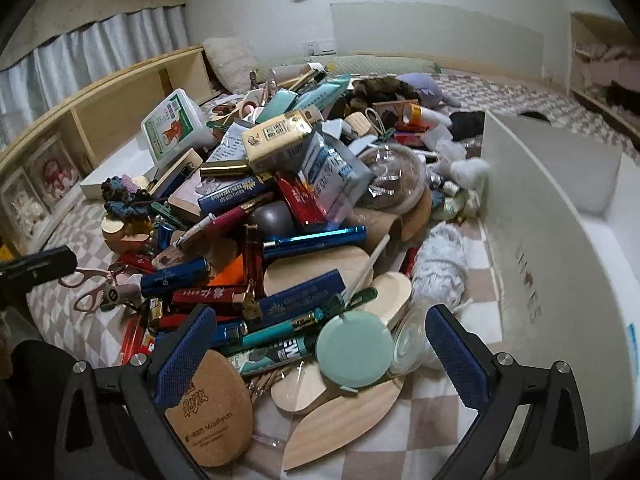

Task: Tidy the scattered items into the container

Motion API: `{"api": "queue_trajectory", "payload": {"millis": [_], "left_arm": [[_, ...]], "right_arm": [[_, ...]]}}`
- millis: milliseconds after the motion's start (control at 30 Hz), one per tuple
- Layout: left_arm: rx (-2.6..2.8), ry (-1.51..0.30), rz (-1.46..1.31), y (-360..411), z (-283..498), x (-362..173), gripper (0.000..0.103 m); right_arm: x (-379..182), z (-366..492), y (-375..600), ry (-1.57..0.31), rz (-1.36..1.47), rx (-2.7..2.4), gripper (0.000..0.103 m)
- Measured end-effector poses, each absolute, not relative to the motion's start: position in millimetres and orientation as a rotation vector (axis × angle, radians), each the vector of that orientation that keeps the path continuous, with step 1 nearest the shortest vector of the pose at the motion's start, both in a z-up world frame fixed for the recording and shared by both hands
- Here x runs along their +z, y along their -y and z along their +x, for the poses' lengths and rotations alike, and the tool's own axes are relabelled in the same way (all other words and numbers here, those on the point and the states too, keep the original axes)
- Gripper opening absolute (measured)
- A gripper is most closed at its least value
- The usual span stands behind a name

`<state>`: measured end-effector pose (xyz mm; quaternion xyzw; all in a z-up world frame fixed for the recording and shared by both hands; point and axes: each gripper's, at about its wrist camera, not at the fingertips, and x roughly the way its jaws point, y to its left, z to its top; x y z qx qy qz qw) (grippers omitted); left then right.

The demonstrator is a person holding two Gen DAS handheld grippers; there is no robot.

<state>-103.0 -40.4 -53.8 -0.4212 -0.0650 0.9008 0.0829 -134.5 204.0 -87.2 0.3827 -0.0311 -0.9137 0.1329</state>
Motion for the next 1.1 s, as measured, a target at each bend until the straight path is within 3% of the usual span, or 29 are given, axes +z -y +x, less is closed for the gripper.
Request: {"api": "queue_trajectory", "payload": {"millis": [100,267,333,567,633,1100], "left_arm": [[2.685,0.195,-1.322,38,-107,-62,0.065],[2.691,0.216,-1.401,37,-106,-76,0.062],[2.694,0.225,-1.431,38,-105,-82,0.056],[2.693,0.232,-1.561,42,-114,-95,0.047],[2.677,0.183,-1.61,38,-120,-100,0.038],[2.499,-0.019,-1.745,21,-163,-117,0.037]], "right_arm": [[-89,-133,-208,0.121,1.089,-2.656,0.103],[-89,-130,-214,0.18,1.055,-2.644,0.103],[-89,-129,-214,0.183,1.051,-2.642,0.103],[-89,-125,-210,0.188,1.045,-2.617,0.103],[-90,-125,-210,0.203,1.043,-2.602,0.103],[-90,-127,-220,0.31,1.043,-2.584,0.103]]}}
